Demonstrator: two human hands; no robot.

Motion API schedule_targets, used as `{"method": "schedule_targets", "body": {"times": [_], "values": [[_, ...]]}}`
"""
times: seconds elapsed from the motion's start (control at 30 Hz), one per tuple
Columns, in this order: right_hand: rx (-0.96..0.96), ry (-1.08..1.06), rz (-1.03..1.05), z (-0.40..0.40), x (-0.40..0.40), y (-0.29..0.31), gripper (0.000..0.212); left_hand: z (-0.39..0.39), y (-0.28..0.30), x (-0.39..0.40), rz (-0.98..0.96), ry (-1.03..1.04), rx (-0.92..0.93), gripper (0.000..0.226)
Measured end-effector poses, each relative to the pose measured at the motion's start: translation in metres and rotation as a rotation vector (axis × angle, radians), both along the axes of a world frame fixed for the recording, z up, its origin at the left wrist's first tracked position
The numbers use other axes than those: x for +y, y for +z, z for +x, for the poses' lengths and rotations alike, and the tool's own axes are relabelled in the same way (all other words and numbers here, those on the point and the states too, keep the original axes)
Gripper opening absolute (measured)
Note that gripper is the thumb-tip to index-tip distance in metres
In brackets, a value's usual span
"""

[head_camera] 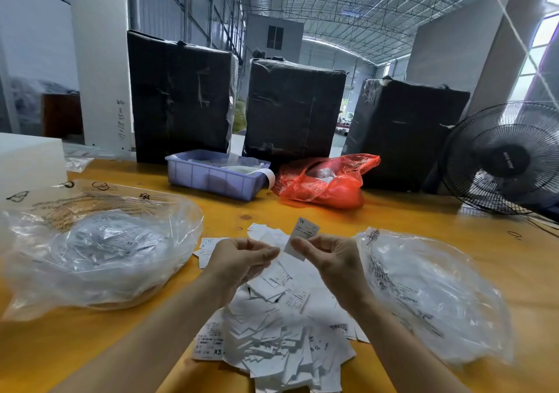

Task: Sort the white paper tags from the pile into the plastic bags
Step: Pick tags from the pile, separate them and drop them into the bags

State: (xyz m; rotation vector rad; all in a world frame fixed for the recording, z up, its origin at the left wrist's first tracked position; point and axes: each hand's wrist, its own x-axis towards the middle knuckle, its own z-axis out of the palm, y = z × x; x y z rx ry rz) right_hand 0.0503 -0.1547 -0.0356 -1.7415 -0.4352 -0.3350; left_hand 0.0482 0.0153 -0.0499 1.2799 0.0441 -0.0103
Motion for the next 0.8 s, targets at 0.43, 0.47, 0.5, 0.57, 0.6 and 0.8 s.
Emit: {"method": "schedule_targets", "body": {"times": [0.43,0.47,0.5,0.57,0.6,0.8], "values": [[-0.040,0.012,-0.370,0.001,-0.011,0.026,0.015,-0.005,0.006,-0.005,-0.055,-0.105,0.004,0.022],[-0.034,0.004,-0.378,0.001,-0.013,0.027,0.010,-0.005,0.006,-0.005,-0.058,-0.111,0.003,0.022],[-0.020,0.009,-0.364,0.000,-0.013,0.029,0.007,-0.004,0.006,-0.005,-0.060,-0.115,0.003,0.023],[0.013,0.036,-0.321,-0.002,-0.014,0.032,0.013,-0.004,0.007,-0.005,-0.051,-0.122,0.007,0.022],[0.022,0.052,-0.305,-0.001,-0.015,0.032,0.012,-0.005,0.007,-0.006,-0.042,-0.128,0.010,0.023],[0.002,0.003,-0.404,0.000,-0.014,0.033,0.010,-0.007,0.009,-0.007,0.012,-0.165,0.030,0.023]]}}
